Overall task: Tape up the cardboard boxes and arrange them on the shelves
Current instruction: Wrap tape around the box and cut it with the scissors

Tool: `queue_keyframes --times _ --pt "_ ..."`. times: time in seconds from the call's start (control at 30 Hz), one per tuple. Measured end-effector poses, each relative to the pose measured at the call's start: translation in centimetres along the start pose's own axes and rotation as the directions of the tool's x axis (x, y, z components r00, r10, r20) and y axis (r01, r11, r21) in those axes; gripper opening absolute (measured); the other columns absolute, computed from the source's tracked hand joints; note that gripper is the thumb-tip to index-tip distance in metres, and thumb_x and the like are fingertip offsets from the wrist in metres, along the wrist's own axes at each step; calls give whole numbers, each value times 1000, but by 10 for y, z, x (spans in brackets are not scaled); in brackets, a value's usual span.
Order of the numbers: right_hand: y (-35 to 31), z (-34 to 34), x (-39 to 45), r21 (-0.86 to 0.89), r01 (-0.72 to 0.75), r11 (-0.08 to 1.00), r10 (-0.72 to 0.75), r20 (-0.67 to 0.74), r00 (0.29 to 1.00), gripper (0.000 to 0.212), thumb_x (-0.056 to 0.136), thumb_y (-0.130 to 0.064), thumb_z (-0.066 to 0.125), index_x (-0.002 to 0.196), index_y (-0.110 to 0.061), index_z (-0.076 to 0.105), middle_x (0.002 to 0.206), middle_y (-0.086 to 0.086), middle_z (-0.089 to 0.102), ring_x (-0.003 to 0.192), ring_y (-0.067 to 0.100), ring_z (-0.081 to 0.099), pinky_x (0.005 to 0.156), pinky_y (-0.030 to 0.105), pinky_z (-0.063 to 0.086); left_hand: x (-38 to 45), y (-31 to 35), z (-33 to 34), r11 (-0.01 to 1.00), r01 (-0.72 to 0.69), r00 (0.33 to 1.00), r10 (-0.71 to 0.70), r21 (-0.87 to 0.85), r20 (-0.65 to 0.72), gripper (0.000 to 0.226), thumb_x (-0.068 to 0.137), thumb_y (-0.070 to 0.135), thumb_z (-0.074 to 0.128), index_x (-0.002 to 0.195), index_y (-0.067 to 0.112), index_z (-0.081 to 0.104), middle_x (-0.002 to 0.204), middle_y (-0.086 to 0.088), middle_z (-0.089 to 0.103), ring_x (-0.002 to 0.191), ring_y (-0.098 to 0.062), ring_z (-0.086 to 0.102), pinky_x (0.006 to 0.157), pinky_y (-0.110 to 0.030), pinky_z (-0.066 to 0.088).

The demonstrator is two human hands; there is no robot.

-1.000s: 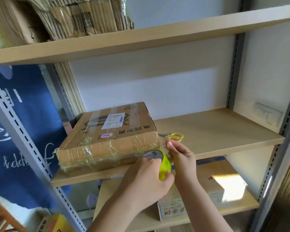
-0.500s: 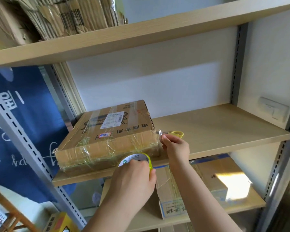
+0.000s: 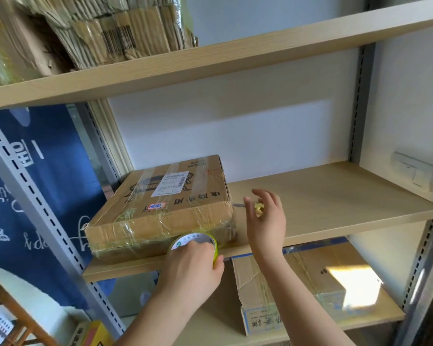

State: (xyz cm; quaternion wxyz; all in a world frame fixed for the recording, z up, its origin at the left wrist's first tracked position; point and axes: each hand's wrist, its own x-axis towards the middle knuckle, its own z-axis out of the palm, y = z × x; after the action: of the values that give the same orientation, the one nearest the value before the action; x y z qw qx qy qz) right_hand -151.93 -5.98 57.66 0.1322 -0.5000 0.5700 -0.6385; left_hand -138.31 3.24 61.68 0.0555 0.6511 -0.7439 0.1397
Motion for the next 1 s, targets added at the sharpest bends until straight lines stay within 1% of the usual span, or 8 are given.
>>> queue_keyframes --times 0.07,0.17,0.27,0.43,0.6,0.73,0.83,1.0 --pt "-15 -1 -2 -7 284 959 -284 -8 959 35 103 -35 40 120 -17 65 125 -8 61 113 11 57 88 24 45 1 -1 4 1000 -5 1000 5 -5 -20 34 98 51 35 85 23 48 84 2 60 75 -20 57 61 -27 36" --pt "-21 17 -1 -83 683 725 -665 170 727 41 104 -31 33 117 -10 67 123 2 65 119 19 56 100 32 42 1 -3 5 1000 -7 1000 7 23 -17 34 98 53 33 85 25 45 93 0 65 86 -22 64 63 -29 36" --pt "-8 38 7 -209 801 561 -769 228 597 36 104 -28 38 108 -11 69 108 4 68 105 25 60 92 36 47 -1 -8 2 999 -16 999 19 45 -50 38 98 57 30 85 23 40 92 -1 65 86 -21 63 62 -29 34" --pt "-7 51 16 -440 758 481 -789 160 593 37 103 -27 38 85 -11 66 80 6 56 74 28 48 67 36 36 6 -28 5 990 -128 972 138 64 -190 44 96 62 35 78 23 44 68 -1 60 58 -23 58 50 -27 29" --pt "-3 48 19 -484 752 447 -801 158 577 40 104 -28 36 83 -10 64 80 9 56 74 30 47 67 39 35 -9 -77 -4 956 -275 946 288 104 -149 39 96 56 31 95 24 53 80 -1 66 70 -24 63 55 -30 33" --pt "-1 42 23 -518 741 429 -800 163 577 37 104 -26 35 85 -9 61 81 11 56 74 32 48 67 40 36 -21 -135 -4 967 -70 936 149 247 -319 60 96 60 25 61 19 49 40 6 38 32 -19 39 38 -19 24" --pt "-8 45 15 -538 743 397 -806 182 563 31 103 -21 36 82 -9 56 78 10 53 72 32 50 70 40 37 -23 -139 2 978 -7 917 89 209 -389 48 95 53 46 59 23 31 40 5 23 33 -19 21 40 -17 24" --pt "-38 57 -6 -571 660 489 -753 104 649 30 99 -18 38 77 -8 55 75 8 55 74 33 53 96 43 41 -22 -137 6 982 121 910 -51 145 -412 48 86 46 66 53 23 40 42 6 23 36 -17 21 42 -16 17"
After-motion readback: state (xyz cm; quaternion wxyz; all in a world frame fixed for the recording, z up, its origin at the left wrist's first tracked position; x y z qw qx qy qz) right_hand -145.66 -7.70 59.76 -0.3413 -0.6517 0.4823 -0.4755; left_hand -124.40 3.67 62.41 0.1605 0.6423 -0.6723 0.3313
